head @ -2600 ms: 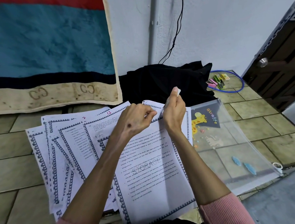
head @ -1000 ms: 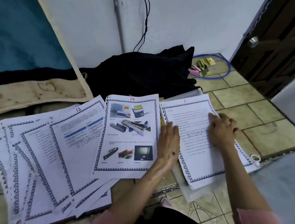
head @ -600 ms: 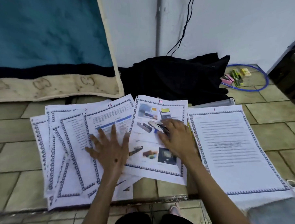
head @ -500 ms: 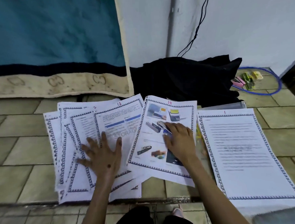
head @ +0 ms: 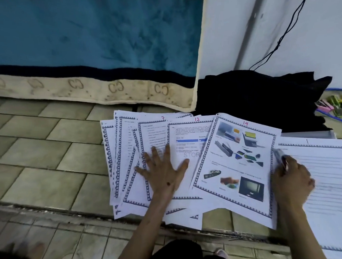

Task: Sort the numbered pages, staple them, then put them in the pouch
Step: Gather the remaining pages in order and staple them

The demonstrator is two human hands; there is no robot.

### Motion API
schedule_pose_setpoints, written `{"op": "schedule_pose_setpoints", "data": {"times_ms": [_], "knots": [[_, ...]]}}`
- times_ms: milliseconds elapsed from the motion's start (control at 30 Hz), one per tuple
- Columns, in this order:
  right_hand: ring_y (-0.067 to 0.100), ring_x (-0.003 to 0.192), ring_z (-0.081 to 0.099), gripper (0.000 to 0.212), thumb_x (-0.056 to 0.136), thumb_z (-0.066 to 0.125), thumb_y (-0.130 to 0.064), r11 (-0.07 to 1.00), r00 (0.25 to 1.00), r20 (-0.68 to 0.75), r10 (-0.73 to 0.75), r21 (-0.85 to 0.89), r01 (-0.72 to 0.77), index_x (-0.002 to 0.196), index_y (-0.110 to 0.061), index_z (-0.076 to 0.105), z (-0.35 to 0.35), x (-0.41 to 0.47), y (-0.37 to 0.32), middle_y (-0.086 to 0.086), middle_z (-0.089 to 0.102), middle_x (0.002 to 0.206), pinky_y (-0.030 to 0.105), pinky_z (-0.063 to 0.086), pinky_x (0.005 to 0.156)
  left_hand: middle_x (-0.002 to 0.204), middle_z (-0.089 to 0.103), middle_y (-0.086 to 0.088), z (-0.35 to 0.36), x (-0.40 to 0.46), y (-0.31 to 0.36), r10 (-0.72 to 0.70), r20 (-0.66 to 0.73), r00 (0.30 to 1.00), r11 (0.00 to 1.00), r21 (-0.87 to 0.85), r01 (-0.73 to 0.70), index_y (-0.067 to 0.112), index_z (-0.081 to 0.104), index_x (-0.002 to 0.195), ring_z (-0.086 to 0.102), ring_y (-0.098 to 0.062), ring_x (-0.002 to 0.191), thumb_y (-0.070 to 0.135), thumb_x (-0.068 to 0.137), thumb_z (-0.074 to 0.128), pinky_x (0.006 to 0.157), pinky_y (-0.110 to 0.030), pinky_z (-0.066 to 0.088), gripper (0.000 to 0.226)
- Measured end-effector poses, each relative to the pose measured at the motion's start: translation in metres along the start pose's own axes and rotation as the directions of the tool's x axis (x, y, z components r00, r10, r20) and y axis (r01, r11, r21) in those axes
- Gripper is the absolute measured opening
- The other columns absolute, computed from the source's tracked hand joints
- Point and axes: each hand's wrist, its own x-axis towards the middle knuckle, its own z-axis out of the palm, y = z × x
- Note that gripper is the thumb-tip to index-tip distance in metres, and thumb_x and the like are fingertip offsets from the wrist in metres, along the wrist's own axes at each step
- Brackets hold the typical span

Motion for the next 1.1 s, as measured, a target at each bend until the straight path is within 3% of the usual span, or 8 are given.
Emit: {"op": "schedule_pose_setpoints", "data": {"times_ms": [167, 267, 333, 400, 467, 533, 800, 1100], "knots": [[0.044, 0.138, 0.022, 0.058, 0.080, 0.034, -0.026, 0.999, 0.999, -0.044, -0.010, 0.037, 0.012, 0.130, 0.000, 0.047, -0.004, -0.002, -0.031, 0.029, 0.038, 0.140, 0.060, 0.014, 0.111, 0.156, 0.010, -0.014, -0.041, 0.012, -0.052, -0.238, -0.364, 0.900, 0.943, -0.310, 0.124, 0.016, 0.018, 0.147, 0.009, -0.033, 0.143, 0.032, 0.096, 0.042, 0.112, -0.055, 0.012, 0.059], [0.043, 0.136, 0.029, 0.051, 0.091, 0.034, -0.032, 0.943, 0.955, -0.004, -0.297, 0.158, 0.294, 0.131, -0.004, 0.048, 0.014, -0.026, -0.082, 0.026, 0.043, 0.139, 0.057, 0.022, 0.110, 0.152, 0.021, -0.022, -0.066, 0.027, -0.089, -0.417, -0.327, 0.848, 0.821, -0.537, 0.197, -0.001, 0.015, 0.146, 0.020, -0.036, 0.140, 0.015, 0.094, 0.047, 0.113, -0.042, 0.017, 0.062], [0.040, 0.133, 0.036, 0.053, 0.093, 0.030, -0.041, 0.822, 0.828, 0.128, -0.546, 0.274, 0.499, 0.130, -0.009, 0.052, 0.031, -0.058, -0.125, 0.021, 0.049, 0.136, 0.056, 0.029, 0.109, 0.147, 0.034, -0.022, -0.078, 0.033, -0.104, -0.439, -0.225, 0.870, 0.740, -0.639, 0.208, -0.004, 0.017, 0.145, 0.034, -0.033, 0.136, 0.011, 0.094, 0.048, 0.109, -0.035, 0.027, 0.062], [0.032, 0.141, 0.027, 0.055, 0.093, 0.027, -0.049, 0.682, 0.625, 0.273, -0.731, 0.333, 0.652, 0.134, -0.020, 0.049, 0.045, -0.097, -0.164, 0.012, 0.043, 0.145, 0.051, 0.017, 0.115, 0.136, 0.051, -0.019, -0.084, 0.034, -0.110, -0.425, -0.172, 0.889, 0.702, -0.682, 0.203, -0.002, 0.033, 0.140, 0.050, -0.028, 0.123, 0.009, 0.093, 0.051, 0.093, -0.027, 0.040, 0.051], [0.023, 0.147, 0.007, 0.059, 0.091, 0.022, -0.058, 0.588, 0.441, 0.417, -0.795, 0.349, 0.730, 0.143, -0.033, 0.034, 0.056, -0.130, -0.192, 0.002, 0.024, 0.156, 0.043, -0.002, 0.116, 0.122, 0.062, -0.015, -0.086, 0.034, -0.112, -0.387, -0.162, 0.908, 0.708, -0.683, 0.180, 0.002, 0.053, 0.126, 0.060, -0.022, 0.102, 0.012, 0.090, 0.055, 0.070, -0.015, 0.043, 0.037], [0.021, 0.147, -0.007, 0.066, 0.086, 0.013, -0.065, 0.568, 0.360, 0.532, -0.767, 0.299, 0.767, 0.147, -0.038, 0.016, 0.068, -0.149, -0.203, -0.002, 0.006, 0.159, 0.042, -0.013, 0.114, 0.112, 0.066, -0.013, -0.084, 0.032, -0.115, -0.366, -0.128, 0.922, 0.674, -0.719, 0.168, 0.001, 0.059, 0.117, 0.059, -0.018, 0.088, 0.012, 0.089, 0.058, 0.054, -0.006, 0.040, 0.030], [0.018, 0.145, -0.015, 0.072, 0.085, 0.006, -0.066, 0.594, 0.375, 0.599, -0.707, 0.217, 0.774, 0.149, -0.035, -0.004, 0.081, -0.154, -0.205, -0.007, -0.005, 0.159, 0.041, -0.020, 0.110, 0.104, 0.067, -0.014, -0.074, 0.025, -0.144, -0.530, -0.104, 0.842, 0.454, -0.873, 0.178, -0.004, 0.062, 0.107, 0.062, -0.022, 0.087, 0.006, 0.083, 0.064, 0.074, -0.028, 0.047, 0.026], [0.012, 0.144, -0.016, 0.072, 0.088, 0.009, -0.065, 0.637, 0.433, 0.575, -0.695, 0.212, 0.741, 0.150, -0.029, 0.004, 0.090, -0.150, -0.208, -0.009, -0.003, 0.159, 0.040, -0.017, 0.113, 0.091, 0.067, -0.009, -0.077, 0.025, -0.171, -0.676, -0.012, 0.737, 0.246, -0.946, 0.210, 0.003, 0.065, 0.103, 0.066, -0.023, 0.081, 0.015, 0.069, 0.081, 0.078, -0.035, 0.055, 0.040]]}}
